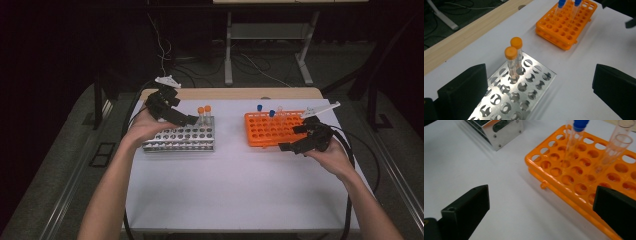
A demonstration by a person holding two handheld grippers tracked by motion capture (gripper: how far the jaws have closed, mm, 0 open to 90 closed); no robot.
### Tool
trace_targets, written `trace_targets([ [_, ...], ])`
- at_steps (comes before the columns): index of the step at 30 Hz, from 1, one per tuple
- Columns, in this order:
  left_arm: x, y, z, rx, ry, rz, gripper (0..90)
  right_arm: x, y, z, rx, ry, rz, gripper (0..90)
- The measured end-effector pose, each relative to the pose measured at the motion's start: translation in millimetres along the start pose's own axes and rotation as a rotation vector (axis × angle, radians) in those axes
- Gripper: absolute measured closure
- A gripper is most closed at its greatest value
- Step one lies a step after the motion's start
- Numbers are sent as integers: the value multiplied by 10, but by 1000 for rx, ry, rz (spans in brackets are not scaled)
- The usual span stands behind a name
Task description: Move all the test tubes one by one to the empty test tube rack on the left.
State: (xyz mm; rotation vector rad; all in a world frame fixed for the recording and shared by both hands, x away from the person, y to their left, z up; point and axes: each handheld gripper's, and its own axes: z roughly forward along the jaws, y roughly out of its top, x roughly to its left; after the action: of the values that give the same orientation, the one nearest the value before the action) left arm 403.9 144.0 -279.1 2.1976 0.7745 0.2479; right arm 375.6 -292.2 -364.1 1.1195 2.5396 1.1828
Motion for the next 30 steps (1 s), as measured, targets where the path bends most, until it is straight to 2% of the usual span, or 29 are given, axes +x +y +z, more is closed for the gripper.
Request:
trace_targets([
  [7, -163, -128, -99, -37, -7, 19, 0, -181, 50, 83, -3, -37, 38, 4],
  [11, -213, -215, -123, -39, -12, 19, 0, -273, 65, 162, 8, -63, 49, 10],
  [12, -219, -231, -128, -37, -13, 23, 0, -296, 65, 178, 9, -69, 50, 60],
  [14, -233, -258, -133, -34, -18, 25, 0, -343, 61, 204, 0, -76, 56, 68],
  [16, -244, -276, -136, -31, -23, 28, 0, -394, 56, 230, -2, -81, 63, 174],
  [18, -254, -284, -139, -28, -27, 33, 0, -440, 55, 254, -13, -95, 67, 193],
  [21, -271, -293, -129, -20, -32, 41, 0, -498, 65, 292, -24, -107, 75, 286],
  [30, -362, -336, -101, -11, -59, 67, 0, -569, 101, 424, -27, -123, 74, 517],
])
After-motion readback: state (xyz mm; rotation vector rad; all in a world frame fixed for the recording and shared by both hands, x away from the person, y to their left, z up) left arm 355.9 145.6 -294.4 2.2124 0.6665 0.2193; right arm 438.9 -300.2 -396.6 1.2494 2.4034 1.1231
